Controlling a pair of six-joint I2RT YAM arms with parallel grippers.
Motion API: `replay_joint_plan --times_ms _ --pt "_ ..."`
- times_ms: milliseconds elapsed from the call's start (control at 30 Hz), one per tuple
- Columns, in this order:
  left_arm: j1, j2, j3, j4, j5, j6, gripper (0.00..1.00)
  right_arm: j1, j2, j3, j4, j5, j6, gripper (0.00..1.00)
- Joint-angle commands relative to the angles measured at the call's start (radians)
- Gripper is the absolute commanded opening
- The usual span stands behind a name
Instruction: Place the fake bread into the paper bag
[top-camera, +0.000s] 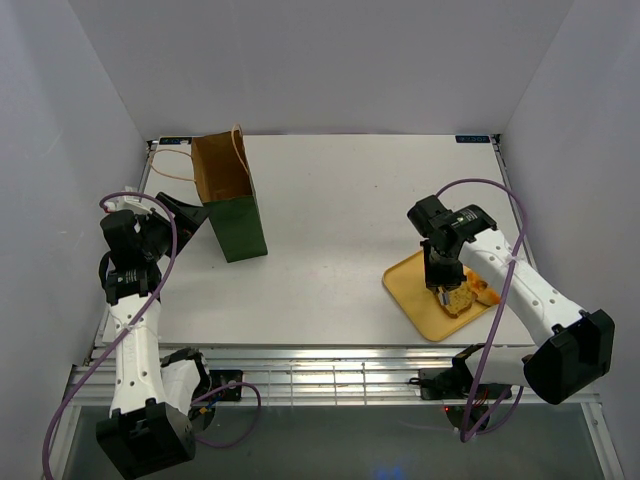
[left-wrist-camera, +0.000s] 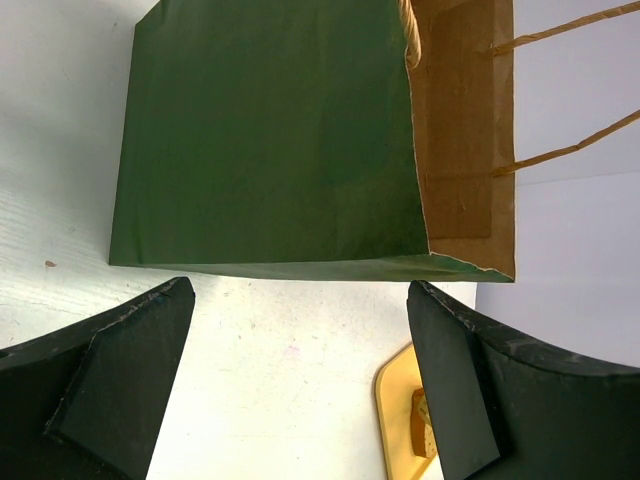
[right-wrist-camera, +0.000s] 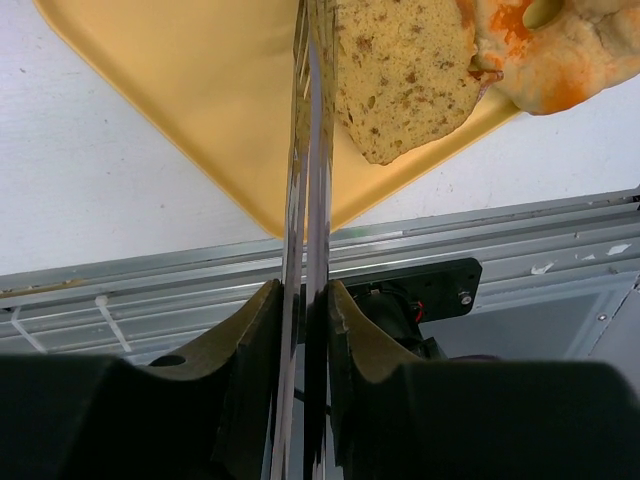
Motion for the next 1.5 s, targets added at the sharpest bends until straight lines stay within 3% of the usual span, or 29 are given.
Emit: replay_joint_plan --times_ms 0,733,1033,1467 --pt "-0.002 -0.025 0.001 -0.003 0.011 0.009 0.98 0.007 -0.026 0.054 -0.015 -0.007 0.015 0.08" --pt "-0.004 -0.166 0.048 -0.208 -0.041 -0.025 0.98 0.009 -0.122 0.030 0.106 0.097 -0.065 0.08" --pt "-0.002 -0.162 0.119 -0.308 -0.160 0.009 0.98 0.007 -0.098 0.036 0.257 -0.033 -0.125 0.08" --pt "-0.004 -0.088 0.221 -0.329 -0.206 0.030 0.98 0.007 -0.128 0.112 0.275 -0.076 -0.177 0.08"
